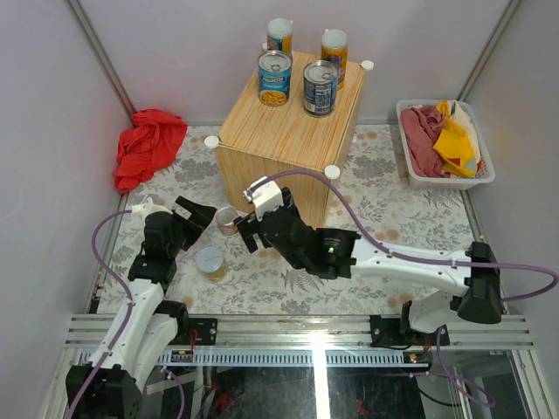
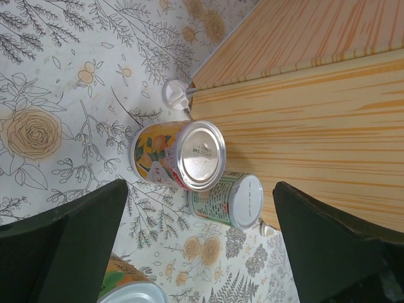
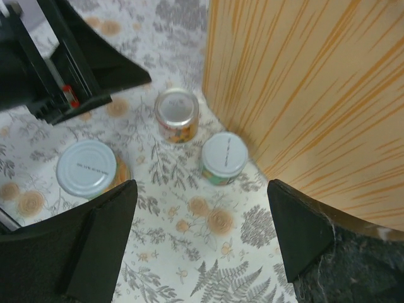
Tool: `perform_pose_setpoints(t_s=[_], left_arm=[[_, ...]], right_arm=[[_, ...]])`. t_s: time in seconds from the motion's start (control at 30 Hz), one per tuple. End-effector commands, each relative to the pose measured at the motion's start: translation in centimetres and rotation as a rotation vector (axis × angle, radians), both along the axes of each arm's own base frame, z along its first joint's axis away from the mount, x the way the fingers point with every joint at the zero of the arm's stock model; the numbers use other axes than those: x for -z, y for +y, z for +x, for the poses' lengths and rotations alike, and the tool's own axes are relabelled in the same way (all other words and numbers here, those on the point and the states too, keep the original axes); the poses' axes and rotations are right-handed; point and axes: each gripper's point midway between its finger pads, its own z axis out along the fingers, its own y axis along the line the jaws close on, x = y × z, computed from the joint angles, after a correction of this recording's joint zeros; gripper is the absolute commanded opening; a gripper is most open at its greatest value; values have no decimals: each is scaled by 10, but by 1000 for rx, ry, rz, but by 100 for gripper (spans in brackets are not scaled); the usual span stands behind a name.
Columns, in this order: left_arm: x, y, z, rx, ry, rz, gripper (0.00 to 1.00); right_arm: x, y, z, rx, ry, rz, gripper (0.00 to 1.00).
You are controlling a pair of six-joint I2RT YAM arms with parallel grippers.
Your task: Place and organize the canned foods onto the counter
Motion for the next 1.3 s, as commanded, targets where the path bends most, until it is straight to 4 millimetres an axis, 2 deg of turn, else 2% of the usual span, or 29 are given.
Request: perform_pose_setpoints(t_s=[0.0, 0.17, 0.4, 0.87, 1.27], left_arm=[[4, -2, -1, 8, 15, -16, 100], [4, -1, -1, 7, 18, -11, 100], [9, 0, -4, 8, 26, 0, 100], [11, 1, -3, 8, 25, 10, 100], [13, 2, -3, 4, 30, 19, 100]], right_arm=[[40, 15, -6, 34, 114, 19, 91], [83, 30, -3, 38, 211, -38, 94], [127, 32, 23, 86, 348, -57, 97], [154, 35, 62, 138, 404, -56, 98], [179, 34, 84, 173, 416, -84, 98]])
